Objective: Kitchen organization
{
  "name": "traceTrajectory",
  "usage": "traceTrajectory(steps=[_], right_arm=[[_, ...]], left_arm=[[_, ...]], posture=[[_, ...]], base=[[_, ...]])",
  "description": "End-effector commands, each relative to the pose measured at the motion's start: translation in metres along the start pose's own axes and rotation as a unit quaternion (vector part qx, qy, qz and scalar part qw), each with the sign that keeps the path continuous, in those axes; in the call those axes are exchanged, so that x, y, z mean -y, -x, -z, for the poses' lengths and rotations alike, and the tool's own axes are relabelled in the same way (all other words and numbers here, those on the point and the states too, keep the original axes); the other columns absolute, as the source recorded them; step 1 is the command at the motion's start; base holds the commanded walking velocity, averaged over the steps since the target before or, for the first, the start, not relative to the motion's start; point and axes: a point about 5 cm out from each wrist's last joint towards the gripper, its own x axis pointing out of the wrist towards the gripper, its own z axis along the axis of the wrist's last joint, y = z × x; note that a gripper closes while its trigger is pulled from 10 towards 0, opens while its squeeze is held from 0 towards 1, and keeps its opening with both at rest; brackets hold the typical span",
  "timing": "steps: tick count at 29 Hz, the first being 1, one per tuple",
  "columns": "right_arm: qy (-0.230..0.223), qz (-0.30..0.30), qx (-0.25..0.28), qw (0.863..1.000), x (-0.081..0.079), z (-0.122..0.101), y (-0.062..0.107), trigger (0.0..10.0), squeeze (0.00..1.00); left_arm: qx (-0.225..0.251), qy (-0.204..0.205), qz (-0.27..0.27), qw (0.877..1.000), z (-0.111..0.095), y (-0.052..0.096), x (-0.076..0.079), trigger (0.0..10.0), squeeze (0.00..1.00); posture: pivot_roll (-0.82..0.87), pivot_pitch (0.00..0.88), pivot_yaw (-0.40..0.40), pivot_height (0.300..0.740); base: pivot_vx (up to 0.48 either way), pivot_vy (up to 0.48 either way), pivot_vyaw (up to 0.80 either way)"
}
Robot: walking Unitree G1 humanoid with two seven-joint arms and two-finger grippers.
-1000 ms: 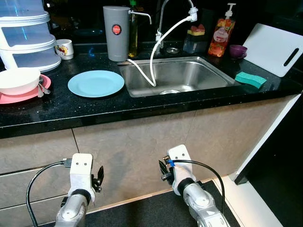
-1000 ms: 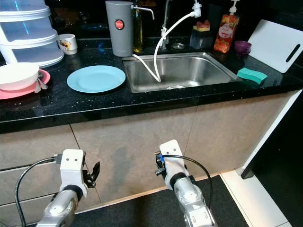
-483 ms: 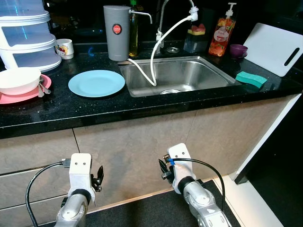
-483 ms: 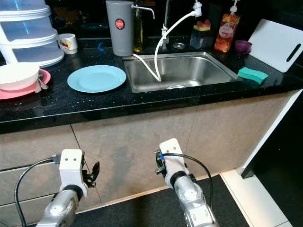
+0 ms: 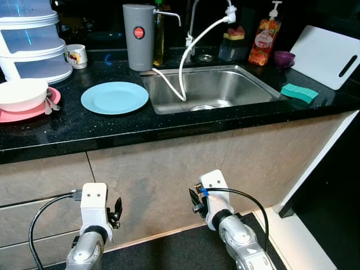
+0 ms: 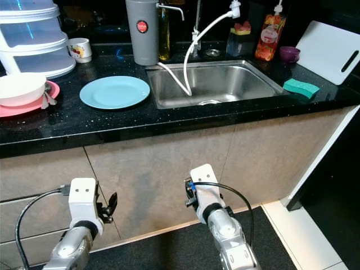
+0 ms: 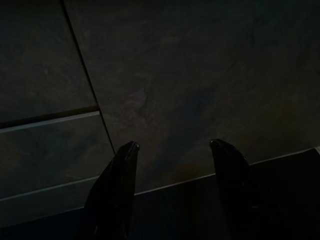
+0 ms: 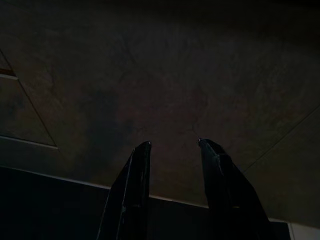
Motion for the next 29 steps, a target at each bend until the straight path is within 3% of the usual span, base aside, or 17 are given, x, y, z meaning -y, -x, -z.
traceTrajectory(steps=[1, 12, 17, 18, 20, 23, 25, 26, 28, 29], right_arm=[[-0.001, 0.003, -0.006, 1.000, 0.002, 0.000, 0.000, 10.0, 0.00], [0.008, 0.005, -0.006, 1.000, 0.004, -0.002, -0.002, 10.0, 0.00], [0.051, -0.009, -0.021, 0.998, 0.003, -0.001, 0.000, 10.0, 0.00], [0.084, -0.042, -0.030, 0.995, -0.003, -0.002, 0.002, 10.0, 0.00], [0.120, -0.048, -0.020, 0.991, -0.006, -0.008, 0.003, 10.0, 0.00], [0.123, -0.070, -0.023, 0.990, -0.013, -0.009, 0.004, 10.0, 0.00], [0.164, -0.056, -0.039, 0.984, -0.013, -0.004, 0.005, 10.0, 0.00], [0.164, -0.056, -0.039, 0.984, -0.013, -0.004, 0.005, 10.0, 0.00], [0.279, -0.025, -0.035, 0.959, -0.010, -0.002, 0.004, 10.0, 0.00], [0.306, -0.024, -0.030, 0.951, -0.011, -0.003, 0.003, 10.0, 0.00]], left_arm=[[-0.008, 0.001, 0.000, 1.000, 0.001, 0.000, 0.000, 10.0, 0.00], [-0.010, 0.006, -0.003, 1.000, 0.000, -0.002, -0.001, 10.0, 0.00], [-0.009, 0.004, -0.005, 1.000, -0.001, -0.002, 0.000, 10.0, 0.00], [-0.008, 0.006, -0.014, 1.000, -0.001, -0.002, -0.002, 10.0, 0.00], [-0.009, 0.010, -0.018, 1.000, -0.001, -0.002, -0.004, 10.0, 0.00], [-0.011, 0.009, -0.015, 1.000, -0.001, -0.003, -0.003, 10.0, 0.00], [-0.011, 0.004, -0.010, 1.000, -0.002, -0.004, -0.002, 10.0, 0.00], [-0.011, 0.004, -0.010, 1.000, -0.002, -0.004, -0.002, 10.0, 0.00], [-0.012, 0.004, -0.009, 1.000, -0.002, -0.005, -0.003, 10.0, 0.00], [-0.012, 0.004, -0.009, 1.000, -0.002, -0.005, -0.003, 10.0, 0.00]], posture=[[-0.05, 0.087, -0.004, 0.740], [-0.06, 0.094, 0.000, 0.740], [-0.03, 0.099, -0.004, 0.740], [-0.04, 0.101, 0.001, 0.740], [-0.04, 0.101, 0.001, 0.740], [-0.04, 0.101, 0.008, 0.740], [-0.04, 0.099, 0.014, 0.740], [-0.04, 0.099, 0.014, 0.740], [-0.04, 0.097, 0.016, 0.740], [-0.04, 0.098, 0.016, 0.740]], base=[[0.000, 0.000, 0.00], [0.000, 0.000, 0.00], [0.000, 0.000, 0.00], [0.000, 0.000, 0.00], [0.000, 0.000, 0.00], [0.000, 0.000, 0.00], [0.000, 0.000, 0.00], [0.000, 0.000, 0.00], [0.000, 0.000, 0.00], [0.000, 0.000, 0.00]])
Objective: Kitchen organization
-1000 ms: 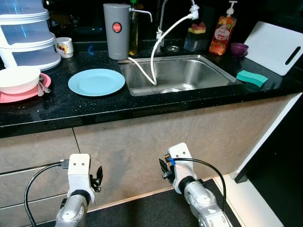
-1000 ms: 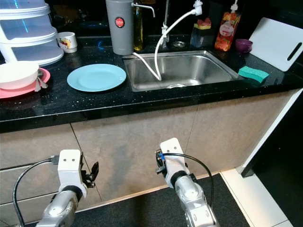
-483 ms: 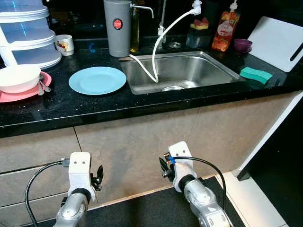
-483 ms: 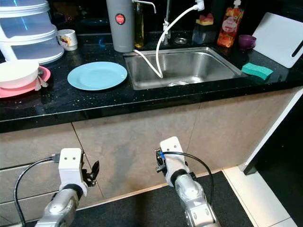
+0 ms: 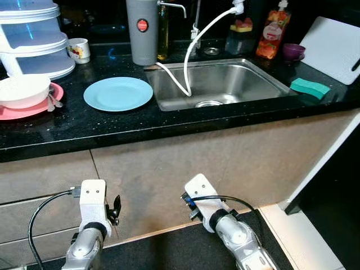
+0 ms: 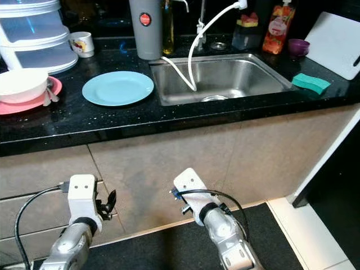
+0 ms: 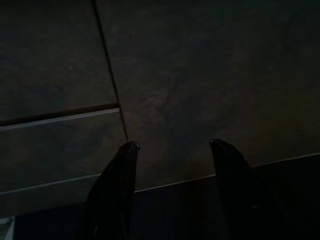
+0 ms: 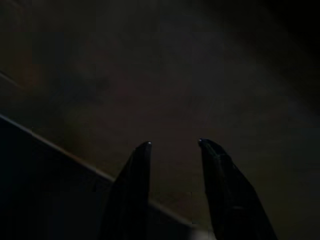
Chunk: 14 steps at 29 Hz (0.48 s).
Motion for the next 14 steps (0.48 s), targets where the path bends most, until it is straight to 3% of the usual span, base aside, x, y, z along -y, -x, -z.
traceTrajectory(steps=[1, 6, 8, 9, 10, 14], right_arm=[[0.049, 0.006, -0.001, 0.999, -0.0036, 0.0004, -0.0014, 10.0, 0.00], [0.066, 0.013, 0.011, 0.998, -0.0032, -0.0044, -0.0007, 10.0, 0.00], [0.047, 0.009, 0.030, 0.998, -0.0026, -0.0059, 0.0000, 10.0, 0.00], [-0.014, -0.026, 0.035, 0.999, -0.0087, -0.0036, 0.0001, 10.0, 0.00], [-0.023, -0.028, 0.033, 0.999, -0.0089, -0.0030, 0.0002, 10.0, 0.00], [-0.008, -0.016, 0.027, 0.999, -0.0082, -0.0027, -0.0002, 10.0, 0.00]], left_arm=[[-0.013, 0.000, 0.004, 1.000, 0.0038, -0.0013, 0.0005, 10.0, 0.00], [-0.014, -0.002, 0.004, 1.000, 0.0034, -0.0022, 0.0004, 10.0, 0.00], [-0.015, -0.002, 0.003, 1.000, 0.0035, -0.0025, 0.0000, 10.0, 0.00], [-0.015, -0.001, 0.003, 1.000, 0.0036, -0.0028, 0.0001, 10.0, 0.00], [-0.016, 0.000, 0.004, 1.000, 0.0037, -0.0029, 0.0003, 10.0, 0.00], [-0.017, 0.000, 0.006, 1.000, 0.0039, -0.0032, 0.0009, 10.0, 0.00]], posture=[[-0.04, 0.096, 0.016, 0.740], [-0.04, 0.093, 0.015, 0.740], [-0.04, 0.094, 0.015, 0.740], [-0.04, 0.092, 0.016, 0.740], [-0.04, 0.092, 0.016, 0.740], [-0.04, 0.093, 0.017, 0.740]], base=[[0.000, 0.000, 0.00], [0.000, 0.000, 0.00], [0.000, 0.000, 0.00], [0.000, 0.000, 0.00], [0.000, 0.000, 0.00], [0.000, 0.000, 0.00]])
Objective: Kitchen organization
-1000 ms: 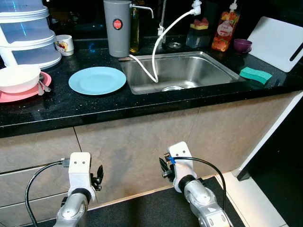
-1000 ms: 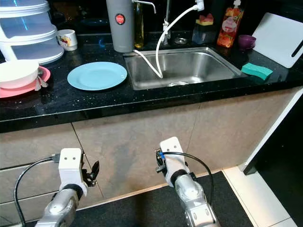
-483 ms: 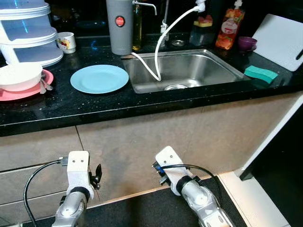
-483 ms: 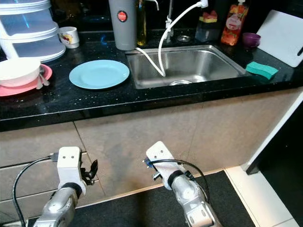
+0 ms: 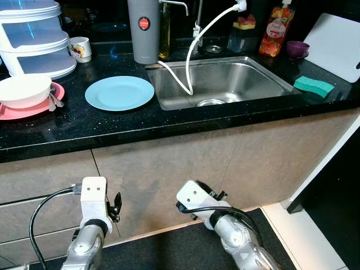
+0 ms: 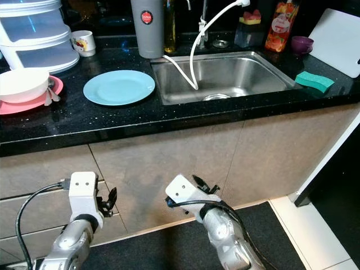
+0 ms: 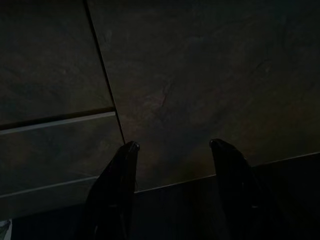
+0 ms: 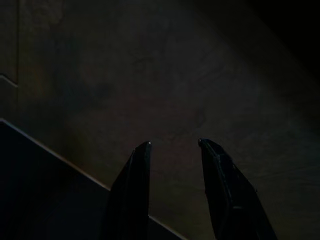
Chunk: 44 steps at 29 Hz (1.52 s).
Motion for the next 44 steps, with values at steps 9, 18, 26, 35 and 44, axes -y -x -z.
traceTrajectory(steps=[9, 18, 26, 35, 44], right_arm=[[-0.116, -0.065, -0.028, 0.991, -0.012, 0.006, -0.002, 10.0, 0.00], [-0.178, -0.067, -0.036, 0.981, -0.012, 0.011, -0.002, 10.0, 0.00], [-0.220, -0.095, -0.023, 0.971, -0.012, 0.010, -0.003, 10.0, 0.00], [-0.210, -0.099, -0.021, 0.972, -0.012, 0.008, -0.002, 10.0, 0.00], [-0.209, -0.108, -0.015, 0.972, -0.016, 0.005, -0.003, 10.0, 0.00]], left_arm=[[-0.020, -0.001, 0.004, 1.000, 0.006, 0.000, 0.000, 10.0, 0.00], [-0.021, 0.002, 0.003, 1.000, 0.007, -0.001, 0.000, 10.0, 0.00], [-0.021, 0.003, 0.003, 1.000, 0.006, -0.002, 0.000, 10.0, 0.00], [-0.017, -0.003, 0.006, 1.000, 0.005, -0.001, 0.000, 10.0, 0.00], [0.029, 0.010, -0.023, 0.999, 0.003, 0.006, -0.020, 10.0, 0.00]], posture=[[-0.04, 0.092, 0.018, 0.740], [-0.04, 0.089, 0.016, 0.740], [-0.04, 0.090, 0.023, 0.740], [-0.04, 0.100, 0.018, 0.740], [-0.09, 0.123, 0.025, 0.740]], base=[[0.000, 0.000, 0.00], [0.000, 0.000, 0.00], [0.000, 0.000, 0.00], [0.000, 0.000, 0.00], [0.000, 0.000, 0.00]])
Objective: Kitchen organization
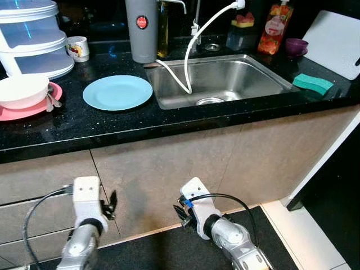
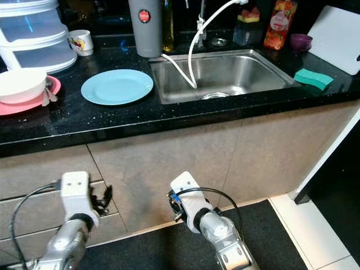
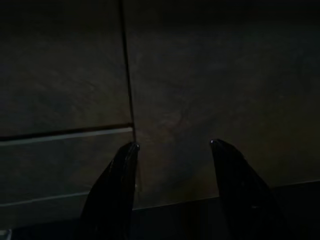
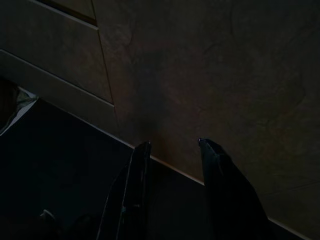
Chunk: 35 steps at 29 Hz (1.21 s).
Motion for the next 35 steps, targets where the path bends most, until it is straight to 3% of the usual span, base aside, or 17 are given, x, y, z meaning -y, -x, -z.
traceTrajectory(steps=[1, 35], right_arm=[[-0.003, -0.009, -0.008, 1.000, -0.0054, 0.0028, 0.0005, 10.0, 0.00], [0.004, -0.009, -0.010, 1.000, -0.0047, 0.0034, 0.0010, 10.0, 0.00]], left_arm=[[-0.020, -0.019, 0.011, 1.000, 0.0104, 0.0046, -0.0012, 10.0, 0.00], [-0.026, -0.020, 0.030, 0.999, 0.0145, 0.0041, 0.0040, 10.0, 0.00]], posture=[[-0.09, 0.124, 0.027, 0.740], [-0.09, 0.124, 0.018, 0.740]], base=[[0.000, 0.000, 0.00], [0.000, 0.000, 0.00]])
